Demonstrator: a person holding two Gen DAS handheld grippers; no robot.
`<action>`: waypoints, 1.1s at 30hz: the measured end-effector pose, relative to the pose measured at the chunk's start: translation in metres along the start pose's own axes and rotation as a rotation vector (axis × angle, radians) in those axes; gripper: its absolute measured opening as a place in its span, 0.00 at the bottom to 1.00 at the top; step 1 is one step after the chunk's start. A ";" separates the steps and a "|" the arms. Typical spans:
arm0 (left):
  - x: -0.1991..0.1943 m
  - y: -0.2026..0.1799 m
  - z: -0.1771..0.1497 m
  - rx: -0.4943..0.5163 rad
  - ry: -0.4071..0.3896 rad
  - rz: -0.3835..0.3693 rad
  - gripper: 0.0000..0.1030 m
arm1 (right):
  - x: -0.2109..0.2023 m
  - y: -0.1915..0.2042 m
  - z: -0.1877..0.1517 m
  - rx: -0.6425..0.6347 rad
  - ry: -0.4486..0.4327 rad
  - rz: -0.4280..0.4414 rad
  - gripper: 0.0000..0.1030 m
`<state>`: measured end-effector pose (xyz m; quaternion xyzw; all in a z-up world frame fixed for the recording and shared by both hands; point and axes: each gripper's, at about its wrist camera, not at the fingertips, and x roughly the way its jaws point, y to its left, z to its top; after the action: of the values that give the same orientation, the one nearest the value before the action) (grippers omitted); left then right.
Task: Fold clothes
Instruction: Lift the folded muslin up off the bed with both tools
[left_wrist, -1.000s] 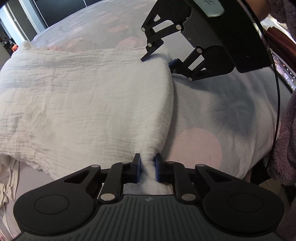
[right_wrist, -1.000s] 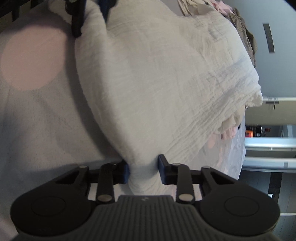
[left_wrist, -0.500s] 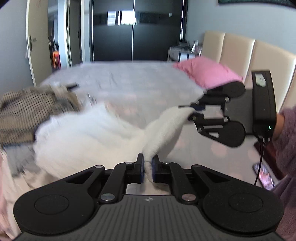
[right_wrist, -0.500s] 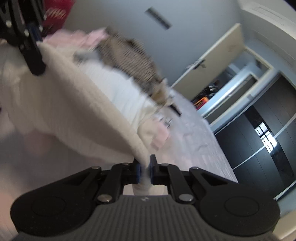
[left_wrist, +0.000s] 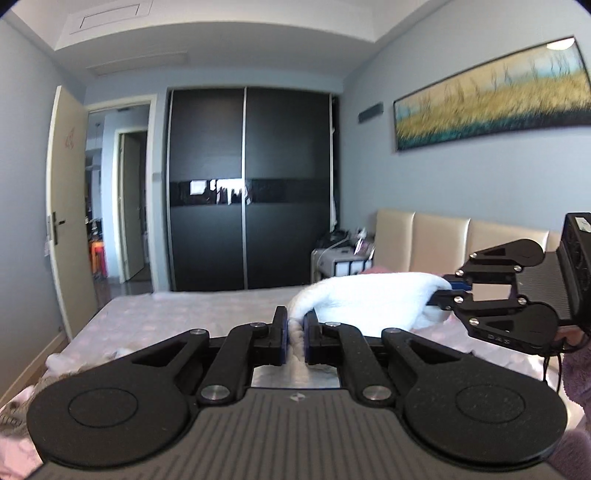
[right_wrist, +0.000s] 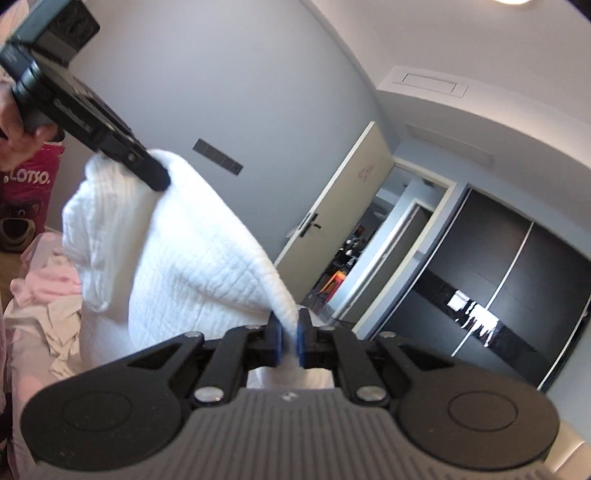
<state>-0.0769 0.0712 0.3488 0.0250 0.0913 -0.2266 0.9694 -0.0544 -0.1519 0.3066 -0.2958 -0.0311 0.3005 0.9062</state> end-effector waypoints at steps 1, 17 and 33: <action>0.001 -0.003 0.006 0.003 -0.012 -0.016 0.06 | -0.007 -0.003 0.010 -0.005 0.007 -0.012 0.09; 0.155 -0.031 0.014 -0.038 -0.009 -0.233 0.06 | -0.012 -0.060 -0.026 0.020 0.335 -0.266 0.08; 0.105 -0.063 -0.084 0.221 0.095 -0.392 0.05 | -0.074 -0.016 -0.073 -0.013 0.441 -0.179 0.08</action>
<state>-0.0260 -0.0238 0.2464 0.1236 0.1143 -0.4177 0.8928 -0.0899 -0.2414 0.2646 -0.3562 0.1394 0.1470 0.9122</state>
